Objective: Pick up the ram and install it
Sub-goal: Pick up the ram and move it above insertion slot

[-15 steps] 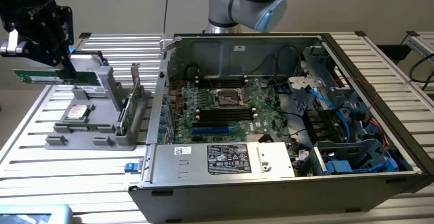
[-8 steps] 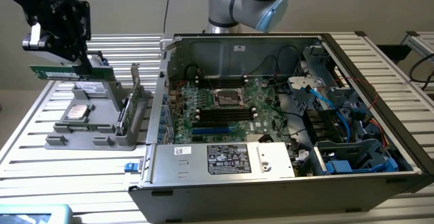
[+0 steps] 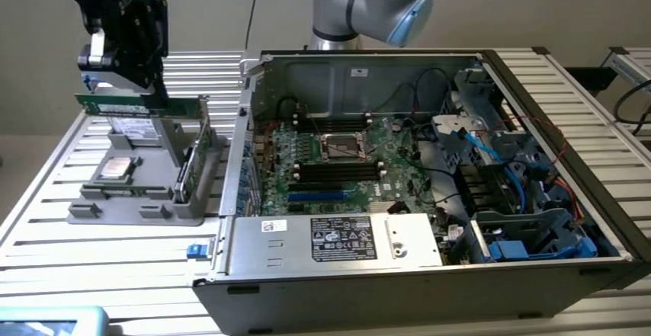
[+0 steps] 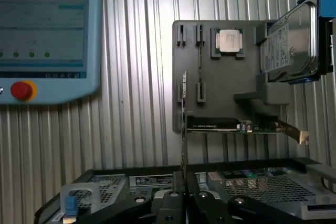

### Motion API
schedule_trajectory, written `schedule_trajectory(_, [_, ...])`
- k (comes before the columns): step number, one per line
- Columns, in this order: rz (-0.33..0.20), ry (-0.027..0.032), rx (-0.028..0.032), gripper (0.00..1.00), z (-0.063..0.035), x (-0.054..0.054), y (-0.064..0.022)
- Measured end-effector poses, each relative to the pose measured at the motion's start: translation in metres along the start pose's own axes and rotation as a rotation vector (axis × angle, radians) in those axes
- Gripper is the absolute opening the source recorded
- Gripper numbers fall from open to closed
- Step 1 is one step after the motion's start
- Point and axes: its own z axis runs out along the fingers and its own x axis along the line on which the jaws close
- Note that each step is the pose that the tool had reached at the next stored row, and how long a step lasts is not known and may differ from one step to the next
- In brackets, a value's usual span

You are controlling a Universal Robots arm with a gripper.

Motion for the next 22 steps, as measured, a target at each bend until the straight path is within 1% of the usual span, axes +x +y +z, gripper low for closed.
schedule_trajectory(13, [-0.005, 0.0015, -0.0168, 0.13, -0.0019, -0.004, -0.0546])
schedule_trajectory(22, [-0.013, 0.0033, -0.0370, 0.13, -0.0030, -0.007, -0.0908])
